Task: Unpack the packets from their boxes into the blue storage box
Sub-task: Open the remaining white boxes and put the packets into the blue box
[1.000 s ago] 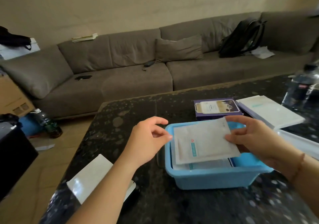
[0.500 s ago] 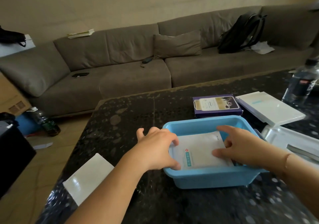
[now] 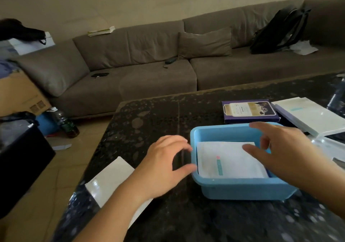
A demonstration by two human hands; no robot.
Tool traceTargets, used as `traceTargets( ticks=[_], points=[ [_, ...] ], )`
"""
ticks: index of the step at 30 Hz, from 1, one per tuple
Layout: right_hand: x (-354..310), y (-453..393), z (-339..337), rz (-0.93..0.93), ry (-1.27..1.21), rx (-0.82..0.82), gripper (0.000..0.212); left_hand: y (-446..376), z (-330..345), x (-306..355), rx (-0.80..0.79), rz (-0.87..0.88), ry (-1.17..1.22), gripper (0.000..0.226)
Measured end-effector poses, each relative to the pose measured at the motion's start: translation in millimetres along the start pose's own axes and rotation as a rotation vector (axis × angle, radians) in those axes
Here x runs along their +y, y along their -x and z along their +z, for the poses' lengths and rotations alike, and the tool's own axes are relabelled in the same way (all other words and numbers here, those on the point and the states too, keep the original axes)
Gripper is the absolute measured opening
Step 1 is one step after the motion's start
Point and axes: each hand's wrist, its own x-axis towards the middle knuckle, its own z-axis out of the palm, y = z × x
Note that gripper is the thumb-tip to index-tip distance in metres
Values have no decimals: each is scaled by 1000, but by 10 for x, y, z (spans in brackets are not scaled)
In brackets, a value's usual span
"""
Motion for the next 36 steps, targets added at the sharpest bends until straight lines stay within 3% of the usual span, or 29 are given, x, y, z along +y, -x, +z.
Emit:
traceTargets(
  ticks=[2,4,6,9,14,18,22,30,36],
  points=[
    [-175,154,-13,-177,-124,281,52,291,38,-329,48,-16,-35,40],
    [-365,308,61,-323,-284,388,35,578,98,-678,-25,-30,-245,54],
    [-557,416,230,-421,-392,335,22,839,132,-942,-126,-76,-354,65],
    [-826,481,537,-470,-438,166,26,1094,159,-1139,-147,-70,-361,54],
    [-1144,655,1078,-564,-351,42,23,1237,177,-1359,45,-61,-263,20],
    [-1430,813,1405,-667,-276,22,22,1320,170,-1415,268,-95,-136,32],
    [-1683,696,1673,-633,-213,-44,32,1381,137,-1418,374,-64,-108,40],
    [-2003,540,1912,-616,-137,-134,44,1384,111,-1419,395,-84,-61,43],
    [-2125,436,2058,-602,-84,-78,33,1363,104,-1415,418,-83,-71,44]
  ],
)
